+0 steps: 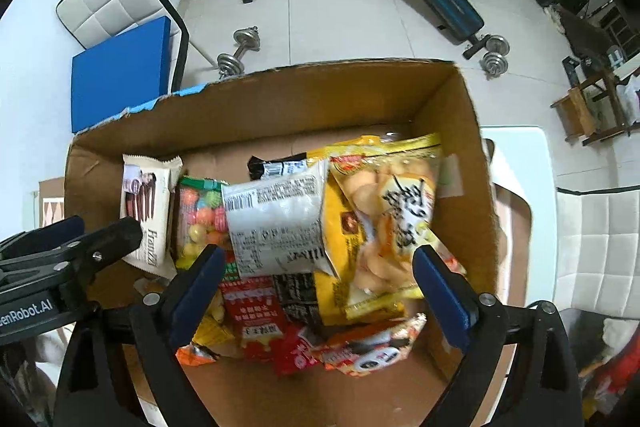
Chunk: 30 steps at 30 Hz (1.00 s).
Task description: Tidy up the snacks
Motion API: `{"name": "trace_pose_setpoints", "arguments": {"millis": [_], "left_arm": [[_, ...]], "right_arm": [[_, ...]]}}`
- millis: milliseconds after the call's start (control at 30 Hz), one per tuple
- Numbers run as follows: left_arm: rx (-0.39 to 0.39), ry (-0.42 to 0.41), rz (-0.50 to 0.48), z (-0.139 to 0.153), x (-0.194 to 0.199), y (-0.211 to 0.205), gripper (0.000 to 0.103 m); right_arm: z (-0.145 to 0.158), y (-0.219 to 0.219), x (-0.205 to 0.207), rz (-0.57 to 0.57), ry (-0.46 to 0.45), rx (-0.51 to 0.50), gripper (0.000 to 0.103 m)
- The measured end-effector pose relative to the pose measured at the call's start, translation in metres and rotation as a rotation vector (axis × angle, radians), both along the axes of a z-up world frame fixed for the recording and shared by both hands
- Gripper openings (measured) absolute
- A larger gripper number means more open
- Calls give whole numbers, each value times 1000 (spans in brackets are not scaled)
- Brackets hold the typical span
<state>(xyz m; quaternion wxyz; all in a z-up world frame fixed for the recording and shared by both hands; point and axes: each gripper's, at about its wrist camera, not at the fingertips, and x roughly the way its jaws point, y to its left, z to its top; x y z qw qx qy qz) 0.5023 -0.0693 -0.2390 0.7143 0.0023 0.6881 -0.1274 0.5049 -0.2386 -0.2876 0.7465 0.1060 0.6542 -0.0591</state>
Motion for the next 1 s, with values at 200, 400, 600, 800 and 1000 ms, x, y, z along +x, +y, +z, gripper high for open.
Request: {"name": "trace_pose_setpoints", "arguments": {"millis": [200,400,600,800,1000], "left_arm": [[3,-124,27,23,-40,13,95],[26,-239,54,47,-89,26,95],[33,-343,71,80,-137,37,95],[39,-454,72,118,-181,41,95],[18,-539,70,156,-231,45,95]], "right_arm": [[17,-4,-37,4,-52,-20,97],[39,0,-87,12,-123,-43,97],[66,4,-136,20,-184,-47,97],[97,7,-183,19,-247,-45,97],[139,12,-238,18,-334,-61,97]]}}
